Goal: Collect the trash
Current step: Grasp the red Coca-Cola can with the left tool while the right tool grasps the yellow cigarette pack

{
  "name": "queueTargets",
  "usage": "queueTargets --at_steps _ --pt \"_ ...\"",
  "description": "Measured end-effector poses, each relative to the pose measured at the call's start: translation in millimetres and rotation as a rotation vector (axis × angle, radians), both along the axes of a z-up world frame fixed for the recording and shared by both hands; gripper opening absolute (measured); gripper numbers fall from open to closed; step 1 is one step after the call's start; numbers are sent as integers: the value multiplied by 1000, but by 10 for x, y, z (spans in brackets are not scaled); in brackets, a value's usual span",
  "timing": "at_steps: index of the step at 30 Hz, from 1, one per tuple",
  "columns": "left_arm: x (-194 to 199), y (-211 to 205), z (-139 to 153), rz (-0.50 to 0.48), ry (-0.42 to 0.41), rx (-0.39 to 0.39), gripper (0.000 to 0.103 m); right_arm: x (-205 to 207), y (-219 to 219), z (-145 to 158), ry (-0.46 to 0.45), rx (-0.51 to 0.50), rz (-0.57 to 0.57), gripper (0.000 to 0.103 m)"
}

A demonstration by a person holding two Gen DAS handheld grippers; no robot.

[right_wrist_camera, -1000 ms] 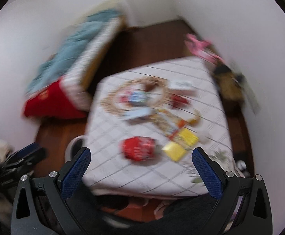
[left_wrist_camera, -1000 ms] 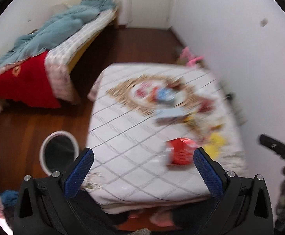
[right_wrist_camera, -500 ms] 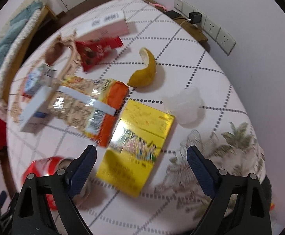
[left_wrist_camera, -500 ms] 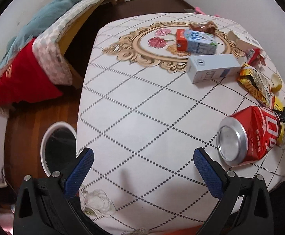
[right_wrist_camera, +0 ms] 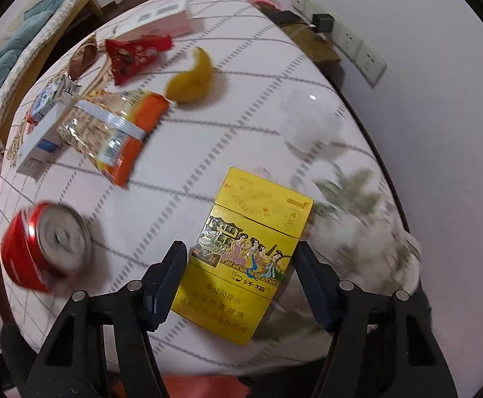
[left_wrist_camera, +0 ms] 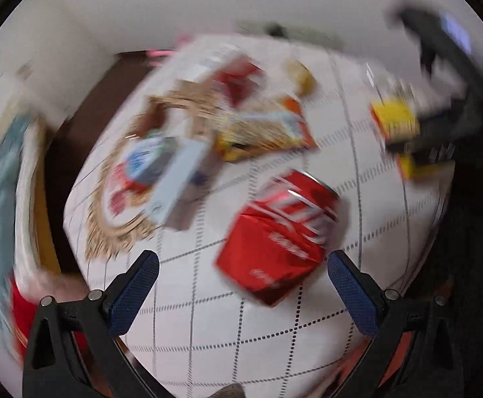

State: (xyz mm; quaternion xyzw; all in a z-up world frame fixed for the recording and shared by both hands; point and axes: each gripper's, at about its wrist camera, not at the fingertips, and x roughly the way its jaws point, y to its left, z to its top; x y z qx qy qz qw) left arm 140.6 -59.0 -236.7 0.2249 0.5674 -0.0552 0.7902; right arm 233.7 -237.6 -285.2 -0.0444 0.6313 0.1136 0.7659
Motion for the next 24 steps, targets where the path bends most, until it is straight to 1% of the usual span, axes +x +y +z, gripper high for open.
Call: queueTargets --at_steps 1,3,5,7,10,11,14,17,20,22,24 --pt "59 -47 -108 -31 31 31 103 13 -69 -29 3 7 -1 68" --pt "136 -106 -316 -77 103 58 103 -33 -131 -23 7 21 -4 68" --pt "232 -111 -483 -92 151 65 103 -22 -173 -39 16 35 -10 68" --pt "293 -105 -590 -94 169 53 102 -11 -228 -42 19 45 -13 68" --pt "367 -53 -668 -62 176 -2 87 22 -198 -47 25 47 -13 68" --pt "381 -21 -655 -41 168 -31 85 26 -192 -47 25 47 -13 68" --pt "388 64 -591 7 143 -82 85 37 -187 -48 28 48 -14 70" --pt "365 93 -563 38 129 -99 84 60 -175 -45 28 50 -25 71" --pt "294 134 -531 114 101 -89 84 70 -143 -52 20 39 -26 72" --pt "228 196 -495 205 82 -78 84 58 -111 -58 6 21 -16 70" --pt "139 246 -483 331 101 -61 84 11 -64 -61 -19 -6 3 68"
